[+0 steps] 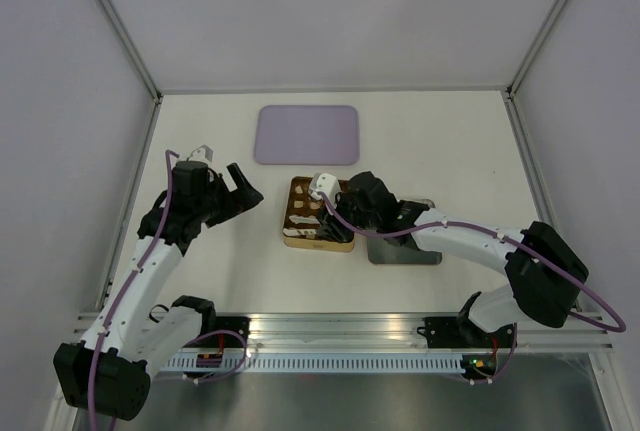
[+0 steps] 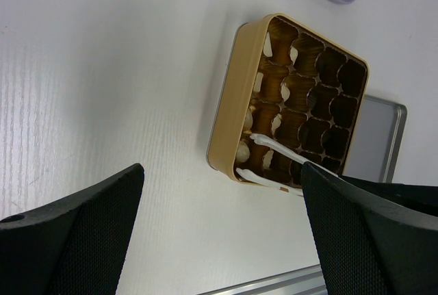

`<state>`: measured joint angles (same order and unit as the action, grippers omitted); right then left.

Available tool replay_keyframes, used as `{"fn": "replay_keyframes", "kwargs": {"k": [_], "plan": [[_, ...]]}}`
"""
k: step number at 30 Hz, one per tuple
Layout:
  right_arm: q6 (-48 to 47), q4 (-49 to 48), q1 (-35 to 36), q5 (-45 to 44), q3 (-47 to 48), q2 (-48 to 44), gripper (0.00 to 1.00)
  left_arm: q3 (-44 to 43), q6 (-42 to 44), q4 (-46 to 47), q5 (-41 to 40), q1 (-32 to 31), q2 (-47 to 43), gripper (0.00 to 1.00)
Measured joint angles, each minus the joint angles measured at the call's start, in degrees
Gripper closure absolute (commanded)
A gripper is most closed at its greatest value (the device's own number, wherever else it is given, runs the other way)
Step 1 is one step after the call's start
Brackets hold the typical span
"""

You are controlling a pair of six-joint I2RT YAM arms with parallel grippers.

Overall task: Pack the chocolate
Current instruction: Place the fake chocolate in the packing box, then place the clamp at the center of the board.

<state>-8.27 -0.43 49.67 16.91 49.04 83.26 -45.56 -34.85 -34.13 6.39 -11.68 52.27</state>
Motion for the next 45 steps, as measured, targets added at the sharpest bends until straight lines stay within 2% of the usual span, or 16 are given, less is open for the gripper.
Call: {"fn": "replay_keyframes", "kwargs": {"k": [5, 8, 15, 20, 25, 30, 33, 38, 42, 45], "plan": [[0.3, 0.0, 0.0, 0.0, 0.0, 0.0, 0.57, 0.0, 0.0, 0.0, 0.1, 0.0, -0.4, 0.0], [0.6, 0.0, 0.0, -0.1, 0.0, 0.0, 0.64, 0.0, 0.0, 0.0, 0.2, 0.0, -0.5, 0.0], [2.1, -0.1, 0.0, -0.9, 0.0, -0.6, 0.7, 0.0, 0.0, 0.0, 0.2, 0.0, -0.6, 0.0], [4.1, -0.5, 0.0, -2.9, 0.0, -5.1, 0.71, 0.0, 0.0, 0.0, 0.3, 0.0, -0.9, 0.0], [6.5, -1.1, 0.0, -8.5, 1.2, -10.9, 0.72, 0.0, 0.0, 0.0, 0.3, 0.0, -0.9, 0.0], [11.1, 0.6, -1.0, -18.7, 4.3, -12.7, 0.75, 0.0, 0.0, 0.0, 0.6, 0.0, -0.9, 0.01], [15.6, 3.6, -4.1, -25.2, 5.6, -13.0, 0.76, 0.0, 0.0, 0.0, 1.1, 0.0, -0.9, 0.0], [20.2, 9.4, -15.3, -34.8, 5.9, -13.1, 0.76, 0.0, 0.0, 0.0, 1.4, 0.0, -0.9, 0.01], [20.0, 9.4, -25.6, -36.2, 5.9, -11.7, 0.75, 0.0, 0.0, 0.1, 1.6, 0.0, -0.9, 0.01], [19.0, 6.4, -34.1, -35.5, 6.1, -7.2, 0.75, 0.0, 0.0, 0.3, 1.7, 0.0, -0.5, 0.0]]}}
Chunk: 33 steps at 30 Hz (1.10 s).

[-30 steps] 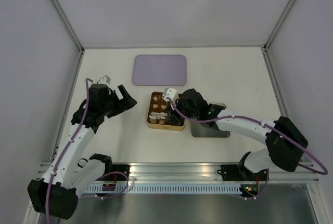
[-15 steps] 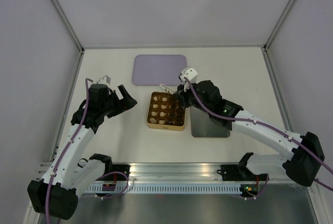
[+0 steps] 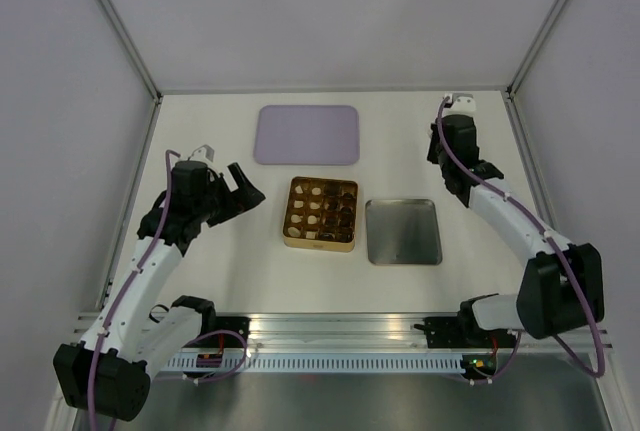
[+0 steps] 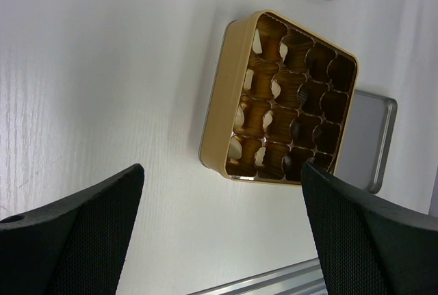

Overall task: Pack the chocolate
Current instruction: Place the clamp at the center of the board.

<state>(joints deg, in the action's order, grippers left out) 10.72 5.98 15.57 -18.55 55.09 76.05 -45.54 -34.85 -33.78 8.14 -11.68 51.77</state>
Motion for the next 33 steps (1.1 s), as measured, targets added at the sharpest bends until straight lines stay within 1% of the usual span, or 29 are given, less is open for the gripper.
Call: {"fn": "replay_keyframes", "kwargs": {"k": [3, 5, 8, 14, 16, 18, 21, 22, 24, 25, 28, 31, 33], "plan": [[-0.6, -1.6, -4.9, 1.5, 2.4, 7.1, 0.75, 0.0, 0.0, 0.7, 0.0, 0.0, 1.1, 0.0], [-1.1, -3.0, -6.3, 2.2, 4.8, 12.5, 0.73, 0.2, 0.0, 1.7, 0.4, 0.0, 2.0, 0.0], [-1.3, -5.2, -6.5, 2.5, 9.2, 20.5, 0.71, 0.8, -0.1, 3.6, 1.3, 0.0, 3.4, 0.0], [-1.4, -8.0, -6.3, 1.9, 21.8, 37.0, 0.7, 0.9, -0.1, 6.4, 1.4, 0.0, 8.1, 0.0], [-1.3, -8.5, -6.3, 1.7, 24.8, 41.5, 0.69, 0.8, -0.1, 7.0, 1.4, 0.0, 9.7, 0.0], [-1.0, -7.2, -6.3, 1.8, 27.5, 45.2, 0.67, 0.3, -0.1, 7.2, 1.4, 0.0, 11.5, 0.01], [-0.7, -5.3, -6.3, 2.5, 31.5, 49.1, 0.6, -0.9, -0.1, 7.4, 1.4, 0.0, 13.6, 0.01], [-0.6, -4.7, -6.2, 2.8, 32.3, 49.6, 0.54, -1.6, -0.1, 7.4, 1.4, 0.0, 14.3, 0.0], [0.1, -3.6, -6.2, 3.5, 33.8, 50.3, 0.47, -3.0, 0.0, 7.4, 1.5, 0.0, 15.6, 0.0], [0.3, -3.2, -6.1, 3.8, 34.3, 50.4, 0.4, -3.7, 0.0, 7.5, 1.5, 0.0, 16.1, 0.0], [1.0, -2.3, -5.9, 4.7, 35.4, 50.4, 0.33, -5.4, 0.0, 8.1, 2.1, 0.0, 17.6, 0.0], [1.4, -1.2, -5.7, 5.2, 35.7, 50.4, 0.21, -6.2, 0.0, 8.2, 3.0, 0.0, 18.2, 0.0], [1.3, -0.3, -5.5, 5.2, 35.6, 50.3, 0.18, -6.2, 0.0, 8.2, 3.6, 0.0, 18.1, 0.01]]}}
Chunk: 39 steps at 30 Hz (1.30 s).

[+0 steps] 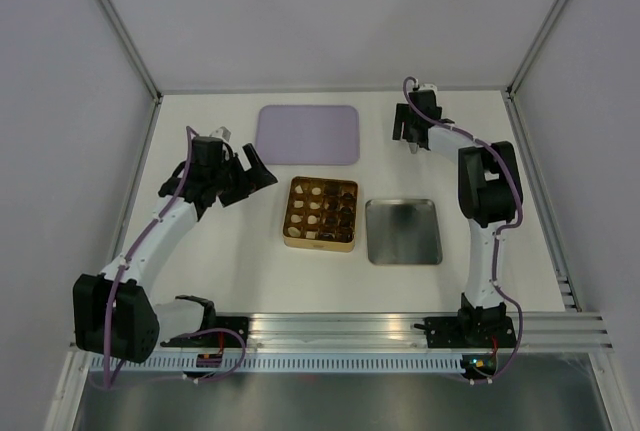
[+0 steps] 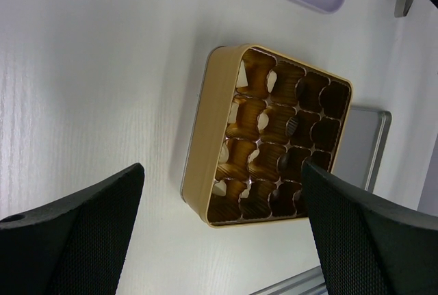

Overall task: Pack the chocolate
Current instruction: Place the clamp at the center of the board.

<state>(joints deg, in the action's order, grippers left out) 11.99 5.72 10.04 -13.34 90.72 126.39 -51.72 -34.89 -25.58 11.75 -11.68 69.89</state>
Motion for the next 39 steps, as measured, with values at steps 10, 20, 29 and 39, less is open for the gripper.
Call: {"fn": "replay_keyframes", "kwargs": {"k": [10, 20, 29, 39], "plan": [[4.2, 4.7, 6.8, -4.3, -20.4, -24.4, 0.02, 3.3, 0.0, 0.5, 0.6, 0.0, -6.9, 0.0], [17.3, 7.8, 24.2, -6.1, -43.2, -41.8, 0.04, 10.2, -0.5, 0.4, 0.9, 0.0, -15.1, 0.0], [23.9, 8.1, 29.0, -8.2, -46.4, -42.2, 0.11, 12.0, -0.7, 0.4, 2.1, 0.0, -17.5, 0.01], [25.6, 6.8, 32.1, -8.1, -46.4, -38.5, 0.26, 13.5, -1.0, 0.4, 2.4, 0.0, -18.3, 0.0]]}}
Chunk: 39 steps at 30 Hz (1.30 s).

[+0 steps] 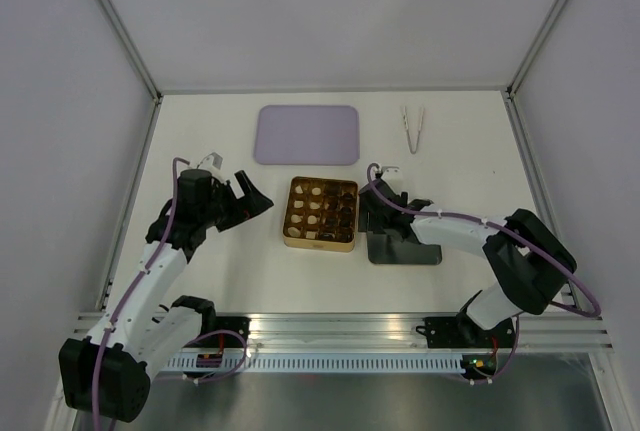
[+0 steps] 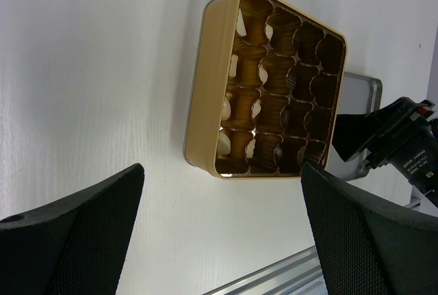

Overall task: Pack the chocolate
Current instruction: Place the clamp at the center of the board.

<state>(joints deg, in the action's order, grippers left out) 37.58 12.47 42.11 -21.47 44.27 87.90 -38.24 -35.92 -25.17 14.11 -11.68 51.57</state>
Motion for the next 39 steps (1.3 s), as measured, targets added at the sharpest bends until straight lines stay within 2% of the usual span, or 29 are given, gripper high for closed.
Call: {"fn": "replay_keyframes", "kwargs": {"k": [5, 11, 15, 27, 30, 33, 36, 39], "plan": [[0.6, -0.1, 0.1, -0.1, 0.0, 2.2, 0.35, 0.2, 0.0, 0.0, 0.0, 0.0, -0.1, 0.0], [1.5, -0.4, 0.5, -0.5, 0.0, 2.4, 0.37, 0.2, 0.0, 0.0, 0.0, 0.0, -0.3, 0.0], [2.1, 0.1, 0.8, -1.5, 0.0, 2.4, 0.45, 0.2, 0.0, 0.0, 0.0, 0.0, -0.3, 0.0], [2.7, 2.8, 0.9, -3.4, 0.0, 1.9, 0.42, 0.2, 0.0, 0.0, 0.0, 0.0, -0.3, 0.0], [2.3, 3.8, 0.9, -3.4, 0.0, 0.3, 0.36, 0.2, 0.0, 0.0, 0.0, 0.0, -0.6, 0.0], [1.4, 6.0, 0.7, -4.4, 0.0, -3.5, 0.32, 0.6, 0.0, 0.0, 0.0, 0.0, -1.3, 0.0], [0.2, 8.1, -0.7, -5.6, -0.1, -9.4, 0.31, 0.9, 0.0, 0.0, 0.1, 0.0, -1.7, 0.0], [-1.1, 9.1, -5.8, -5.9, -1.4, -15.4, 0.31, 1.2, 0.0, 0.1, 0.6, 0.0, -1.7, 0.0]]}}
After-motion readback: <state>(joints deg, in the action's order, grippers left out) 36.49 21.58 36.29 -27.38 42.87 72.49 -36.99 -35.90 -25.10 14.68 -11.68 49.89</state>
